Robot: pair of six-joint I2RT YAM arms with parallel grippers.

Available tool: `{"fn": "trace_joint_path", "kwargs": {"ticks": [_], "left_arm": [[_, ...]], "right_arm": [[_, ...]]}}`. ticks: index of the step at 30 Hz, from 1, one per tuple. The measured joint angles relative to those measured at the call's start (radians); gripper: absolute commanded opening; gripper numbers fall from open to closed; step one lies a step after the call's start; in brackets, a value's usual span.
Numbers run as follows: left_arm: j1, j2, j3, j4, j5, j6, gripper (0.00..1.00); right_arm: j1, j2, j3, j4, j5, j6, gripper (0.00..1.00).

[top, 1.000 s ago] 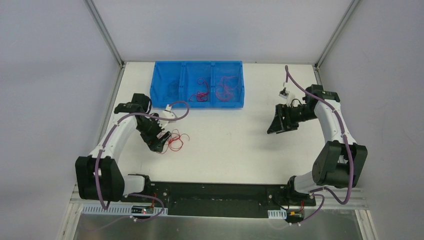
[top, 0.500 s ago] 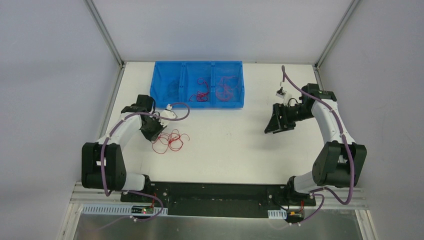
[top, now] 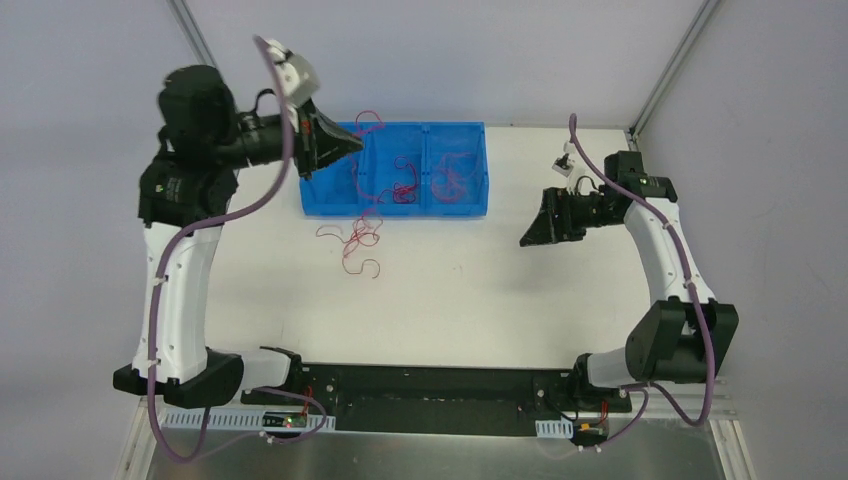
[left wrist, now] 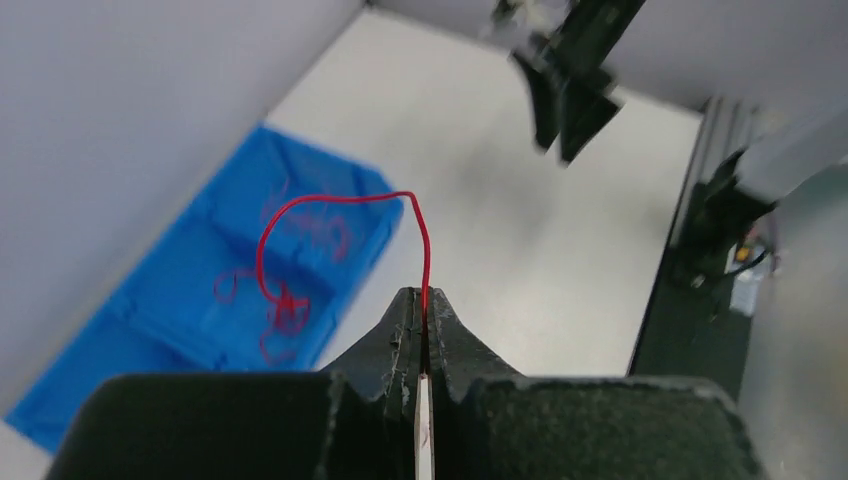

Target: Untangle the cables

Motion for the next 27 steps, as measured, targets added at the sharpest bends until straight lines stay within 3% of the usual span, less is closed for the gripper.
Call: {"fn": "trace_joint_path", "kwargs": {"ticks": [2, 5, 12, 20, 23, 27], "left_arm": [[-0.005, 0.048, 0.197, 0.074, 0.102, -0.144, 0.00], [-0.006, 0.089, 0.327, 0.156, 0.192, -0.316, 0.00], [-0.008, 0.203, 0.348, 0.478, 0.263, -0.727, 0.00], [-0.089, 0.309, 0.340, 0.604, 0.262, -0.877, 0.00], [-0.113, 0.346, 0.401, 0.616, 0.262, -0.882, 0.00], [-0.116, 0.454, 0.648, 0.602, 0.239, -0.866, 0.00]], "right_arm": [[0.011, -0.030, -0.001, 0.049, -0.018, 0.029, 0.86], [0.021, -0.094, -0.006, 0.132, -0.043, 0.075, 0.87], [0.092, -0.267, -0.089, 0.362, -0.090, 0.218, 0.99], [0.445, -0.316, -0.317, 0.775, -0.002, 0.342, 0.99], [0.579, -0.232, -0.360, 0.902, 0.066, 0.344, 0.88], [0.652, -0.064, -0.393, 1.003, 0.140, 0.299, 0.48]]}}
